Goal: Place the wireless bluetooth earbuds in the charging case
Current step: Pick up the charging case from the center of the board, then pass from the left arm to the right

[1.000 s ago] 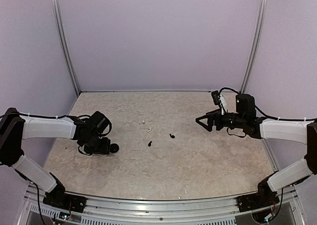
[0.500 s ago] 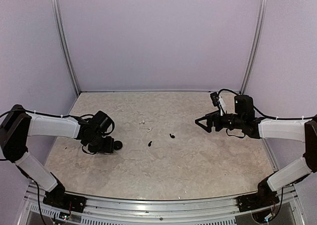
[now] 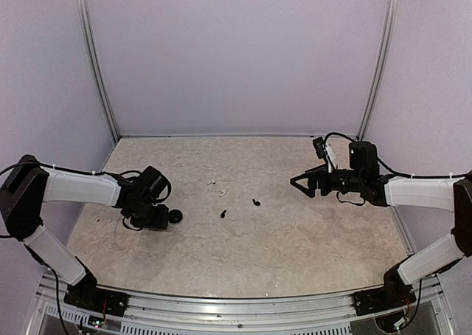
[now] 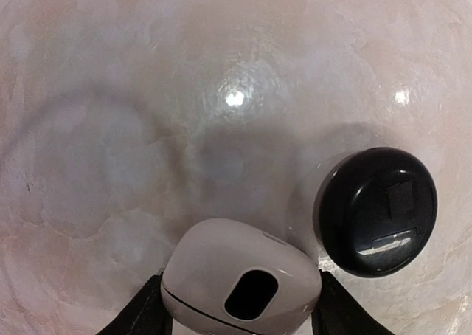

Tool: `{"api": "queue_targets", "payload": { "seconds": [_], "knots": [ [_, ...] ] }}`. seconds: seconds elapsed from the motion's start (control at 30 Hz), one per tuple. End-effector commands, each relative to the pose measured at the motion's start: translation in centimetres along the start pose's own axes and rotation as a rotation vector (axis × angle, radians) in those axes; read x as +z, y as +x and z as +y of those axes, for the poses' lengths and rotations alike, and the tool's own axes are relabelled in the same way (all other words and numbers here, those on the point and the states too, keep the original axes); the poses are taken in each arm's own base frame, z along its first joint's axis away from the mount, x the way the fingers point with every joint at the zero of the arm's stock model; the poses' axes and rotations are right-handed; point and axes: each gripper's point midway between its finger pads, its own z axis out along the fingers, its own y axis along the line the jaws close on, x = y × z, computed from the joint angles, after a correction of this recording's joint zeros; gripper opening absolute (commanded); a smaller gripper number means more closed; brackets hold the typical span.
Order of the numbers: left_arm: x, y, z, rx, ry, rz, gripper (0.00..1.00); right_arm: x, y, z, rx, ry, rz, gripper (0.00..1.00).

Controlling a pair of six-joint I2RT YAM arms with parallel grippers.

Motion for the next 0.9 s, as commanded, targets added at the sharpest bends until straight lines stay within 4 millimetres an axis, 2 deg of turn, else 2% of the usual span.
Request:
{"api": "queue_targets", "payload": {
  "seconds": [0.0,0.17,0.23,0.37,0.57,0.67,0.87],
  "knots": [
    [-2.4,-2.2,0.2,0.008,-0.013,-0.075,0.55,-0.2,-1.9,1.4,-0.038,-0.042,-0.043,1.0],
    [-6.2,-4.8,-2.5,0.096,0.064,-0.182,0.54,-0.2,-1.9,2.1,-0.008,-0.085,-0.035,0.99],
    [-8.0,-5.6,-4.7,0.194,0.107,-0.243,0.53,-0.2,-1.8,2.4,0.011,-0.1,-0.025,1.0],
    [-11.6,-5.9,-10.0,0.418,0.178,-0.377,0.5,-0.5,-1.6,3.4,0.057,-0.151,-0.003,0.99],
    [-16.4,-3.8,-18.2,0.729,0.329,-0.578,0.49,-1.0,-0.6,6.2,0.119,-0.261,0.056,0.98],
    [-18.4,-2.3,-21.4,0.874,0.361,-0.682,0.49,-1.0,0.2,8.1,0.151,-0.318,0.097,0.95],
    [-20.4,0.2,-25.2,1.051,0.387,-0.807,0.48,-0.8,1.6,12.1,0.188,-0.429,0.168,0.87]
  ]
}}
